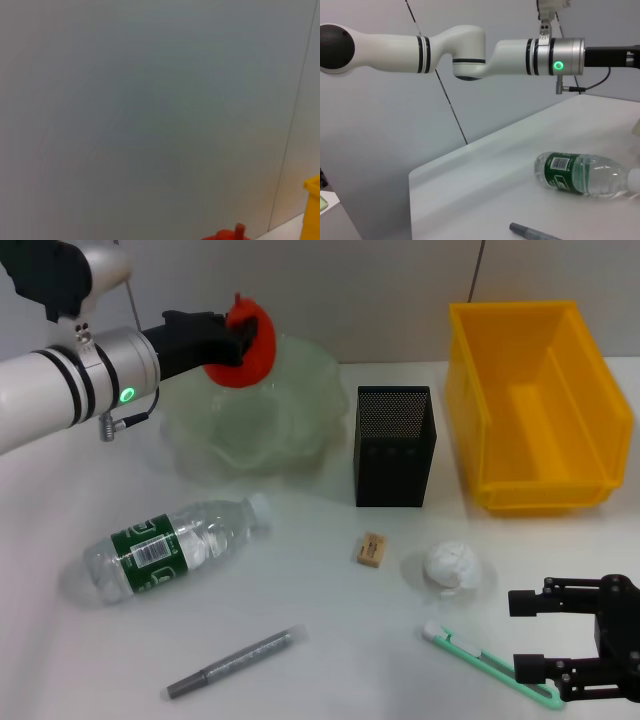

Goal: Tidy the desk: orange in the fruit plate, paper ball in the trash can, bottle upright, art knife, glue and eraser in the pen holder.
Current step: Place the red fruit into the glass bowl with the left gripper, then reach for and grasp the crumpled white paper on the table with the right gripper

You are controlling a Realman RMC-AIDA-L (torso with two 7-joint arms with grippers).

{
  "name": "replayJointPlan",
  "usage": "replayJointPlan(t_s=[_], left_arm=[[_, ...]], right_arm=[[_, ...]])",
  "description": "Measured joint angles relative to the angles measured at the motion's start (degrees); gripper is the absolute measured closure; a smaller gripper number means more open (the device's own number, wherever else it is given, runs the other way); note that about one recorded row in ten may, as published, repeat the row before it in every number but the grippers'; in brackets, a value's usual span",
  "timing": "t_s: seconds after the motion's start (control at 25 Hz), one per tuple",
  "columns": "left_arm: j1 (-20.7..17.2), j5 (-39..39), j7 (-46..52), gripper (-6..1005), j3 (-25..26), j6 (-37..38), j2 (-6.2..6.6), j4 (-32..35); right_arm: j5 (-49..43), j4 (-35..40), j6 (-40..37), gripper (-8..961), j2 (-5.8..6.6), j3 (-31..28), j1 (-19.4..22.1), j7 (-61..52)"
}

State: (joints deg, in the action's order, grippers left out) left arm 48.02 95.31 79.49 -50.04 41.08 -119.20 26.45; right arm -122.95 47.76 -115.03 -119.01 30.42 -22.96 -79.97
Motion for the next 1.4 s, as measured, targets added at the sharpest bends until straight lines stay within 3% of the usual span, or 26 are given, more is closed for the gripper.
replayJointPlan(t_s=[0.08,0.36,0.64,0.76,0.8,0.84,0.96,1.0,1.08,1.16,1.24,1.4], left_arm=[[0.01,0.0,0.0,938,-0.19,-0.06,0.0,-0.06],[-0.61,-0.94,0.03,644,-0.4,0.1,0.04,0.21],[-5.23,-4.52,-0.86,416,-0.57,9.3,0.45,4.03],[-9.35,-4.95,-1.12,277,-0.48,17.27,0.65,7.77],[-12.6,-5.18,-1.66,230,-0.21,24.33,0.77,10.75],[-12.6,-5.18,-1.66,218,-0.21,24.33,0.77,10.75],[-18.3,-5.82,-2.81,180,0.04,35.75,0.94,15.93],[-21.75,-6.45,-3.38,168,0.06,42.51,1.14,18.29],[-23.34,-6.71,-3.61,143,0.14,45.94,1.34,19.17],[-25.47,-6.87,-4.1,143,0.3,51.5,2.0,19.62],[-26.85,-6.46,-5.45,143,0.26,58.1,3.48,18.4],[-27.76,-4.12,-7.2,143,0.21,64.29,5.48,15.33]], right_arm=[[0.0,-0.08,0.06,215,0.02,0.08,-0.15,-0.08],[0.01,0.44,-0.69,216,0.15,0.17,-1.8,-1.54],[0.4,0.7,-2.14,216,0.27,0.43,-4.81,-3.24],[0.44,1.35,-1.85,216,0.27,0.58,-5.45,-4.23],[0.44,2.4,-1.79,215,0.27,0.53,-5.44,-5.54],[0.44,2.4,-1.79,215,0.27,0.53,-5.44,-5.54],[0.42,5.38,-1.36,215,0.15,0.5,-5.09,-8.3],[0.38,7.51,-1.1,215,0.05,0.63,-4.97,-10.6],[0.32,8.61,-1.09,215,0.02,0.68,-5.02,-11.94],[0.16,10.63,-1.1,215,0.01,0.89,-5.36,-14.61],[-0.25,12.99,-0.99,215,0.0,1.46,-5.72,-17.39],[-3.64,19.52,-0.29,216,0.03,4.67,-7.77,-26.68]])
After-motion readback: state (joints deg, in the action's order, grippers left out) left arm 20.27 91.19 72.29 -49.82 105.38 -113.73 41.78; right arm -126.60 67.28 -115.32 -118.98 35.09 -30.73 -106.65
